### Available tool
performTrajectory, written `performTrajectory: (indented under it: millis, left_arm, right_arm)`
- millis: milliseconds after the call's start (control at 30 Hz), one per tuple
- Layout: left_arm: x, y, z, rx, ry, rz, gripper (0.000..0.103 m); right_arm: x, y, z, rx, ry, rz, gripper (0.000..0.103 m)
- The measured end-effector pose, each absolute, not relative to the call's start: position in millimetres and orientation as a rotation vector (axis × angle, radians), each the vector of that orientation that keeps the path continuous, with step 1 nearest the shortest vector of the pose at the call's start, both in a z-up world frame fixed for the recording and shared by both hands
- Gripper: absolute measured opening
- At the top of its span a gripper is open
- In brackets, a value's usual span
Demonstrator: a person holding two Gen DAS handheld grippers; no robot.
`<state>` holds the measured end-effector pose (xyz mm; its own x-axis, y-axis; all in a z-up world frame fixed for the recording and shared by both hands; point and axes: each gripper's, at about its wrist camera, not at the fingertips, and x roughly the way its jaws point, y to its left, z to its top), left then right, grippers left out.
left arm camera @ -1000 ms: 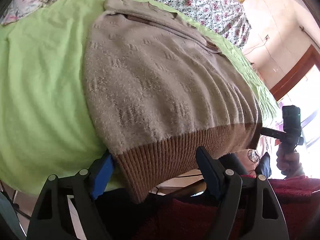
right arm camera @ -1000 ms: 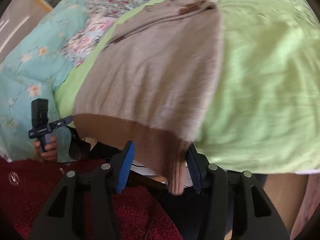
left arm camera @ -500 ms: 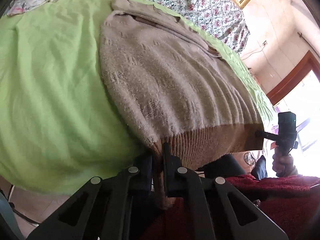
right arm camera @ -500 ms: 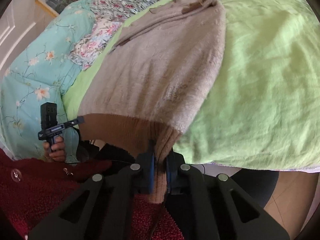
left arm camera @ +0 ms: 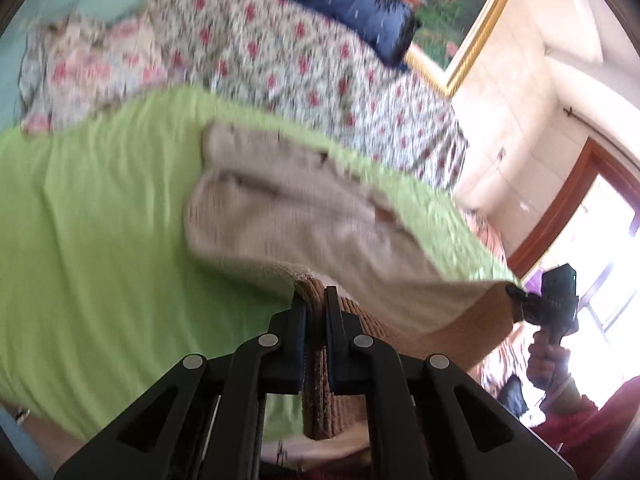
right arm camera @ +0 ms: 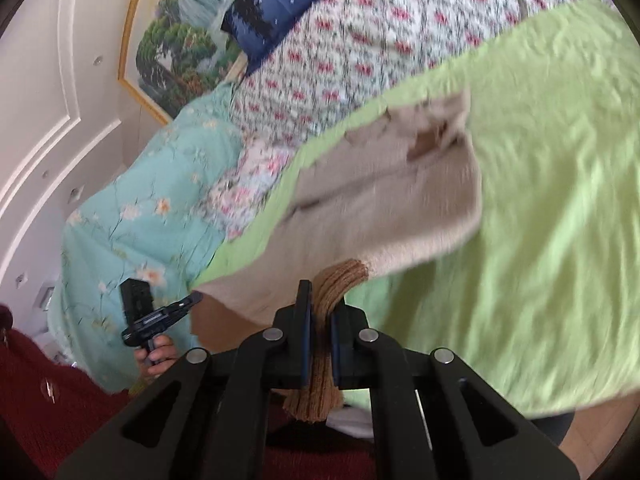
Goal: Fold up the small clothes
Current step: 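Lift the hem with both grippers and fold it toward the collar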
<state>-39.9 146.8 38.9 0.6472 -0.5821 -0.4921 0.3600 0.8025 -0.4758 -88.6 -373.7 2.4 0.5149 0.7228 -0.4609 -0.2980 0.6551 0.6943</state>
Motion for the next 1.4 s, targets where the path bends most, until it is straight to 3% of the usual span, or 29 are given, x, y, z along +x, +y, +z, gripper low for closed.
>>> performTrajectory:
  millis: [267,533,767,1067,1167,1300,1333,1400]
  left_arm:
    - [51.6,138.8,88.1,-0.380,0.527,-0.481,0.006]
    - [173.4,104.4,96.3,-0.349,0.565,-0.391,0.006]
    - [259.7,93.0,66.0,-0.339,0.649,-0.327,0.006]
    - [331.8,80.7,-15.5,-0.296,0.826,-0.230,0.007]
    - [328.8,76.2,-25.4,-0.284,0.861,-0.242,0.014]
    - [290.1,62.4,-15.3,-0.285,0.847,-0.343,0.049]
    - [278.3,54.5,-12.9,-0.272,0.840,-0.369,0.051]
    - [259.4,33.9,-12.2,-0.245,0.850,-0.448,0.053]
  right_arm:
    - [-14.2,-376.5,36.4,0.536,0.695,0.561,0.009]
    - [107.7,-367.4,27.9,0.521,0.714,0.432,0.009]
    - [199.1,-361.6,-10.9,0.523,0.782,0.368,0.009]
    - [256.4,-341.5,-87.6,0.433,0.958,0.287,0.010]
    - [259.8,-342.8,-95.1,0.442,0.986,0.274,0.012]
    - [236.0,-350.1,-68.6,0.439,0.925,0.238,0.038]
    - [225.9,-349.1,-58.4,0.418,0.886,0.229,0.043]
    - [207.4,-337.0,-42.1,0.386,0.828,0.281,0.043]
